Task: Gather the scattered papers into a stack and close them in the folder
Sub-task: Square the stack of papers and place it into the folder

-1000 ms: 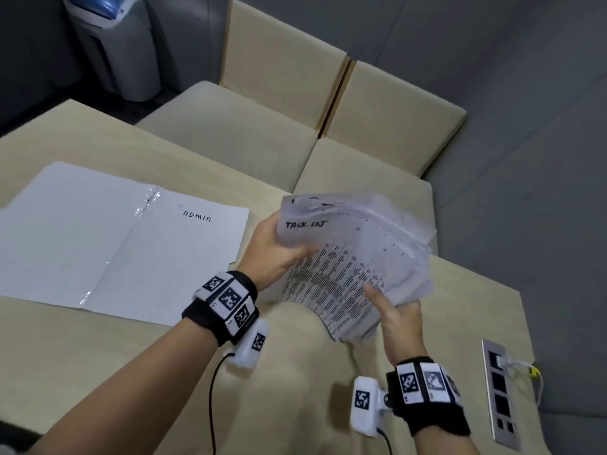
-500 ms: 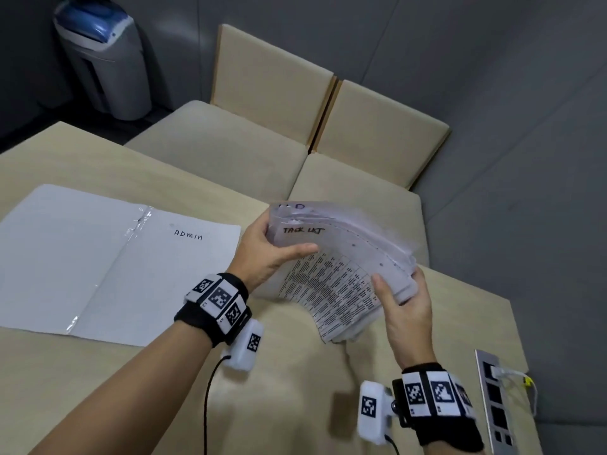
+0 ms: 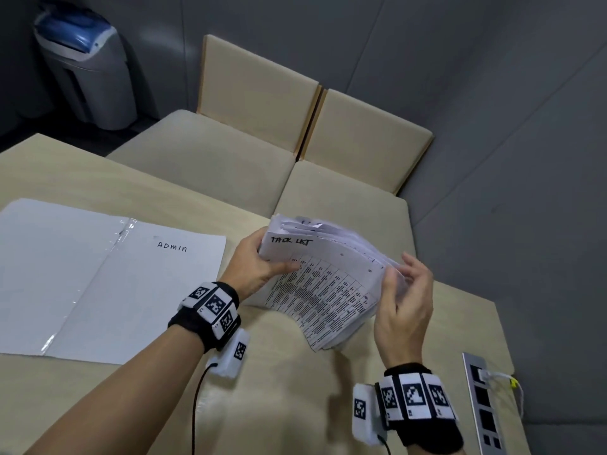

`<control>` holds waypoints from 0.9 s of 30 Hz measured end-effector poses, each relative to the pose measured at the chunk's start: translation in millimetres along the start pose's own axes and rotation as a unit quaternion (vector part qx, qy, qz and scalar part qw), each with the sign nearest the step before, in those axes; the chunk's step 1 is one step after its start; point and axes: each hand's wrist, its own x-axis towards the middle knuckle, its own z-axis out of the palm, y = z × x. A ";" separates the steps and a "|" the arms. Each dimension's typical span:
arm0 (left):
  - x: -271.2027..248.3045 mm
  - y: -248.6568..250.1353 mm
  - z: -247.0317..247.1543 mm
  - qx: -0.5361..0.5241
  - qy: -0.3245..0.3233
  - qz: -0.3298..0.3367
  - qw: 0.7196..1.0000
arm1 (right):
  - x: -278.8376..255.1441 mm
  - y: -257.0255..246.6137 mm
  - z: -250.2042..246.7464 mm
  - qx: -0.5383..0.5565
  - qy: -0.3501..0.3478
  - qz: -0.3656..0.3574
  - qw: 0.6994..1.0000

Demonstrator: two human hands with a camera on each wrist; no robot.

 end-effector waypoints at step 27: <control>-10.6 27.9 19.2 -0.016 0.141 0.072 0.987 | -29.4 11.5 13.4 0.231 -0.137 0.343 0.900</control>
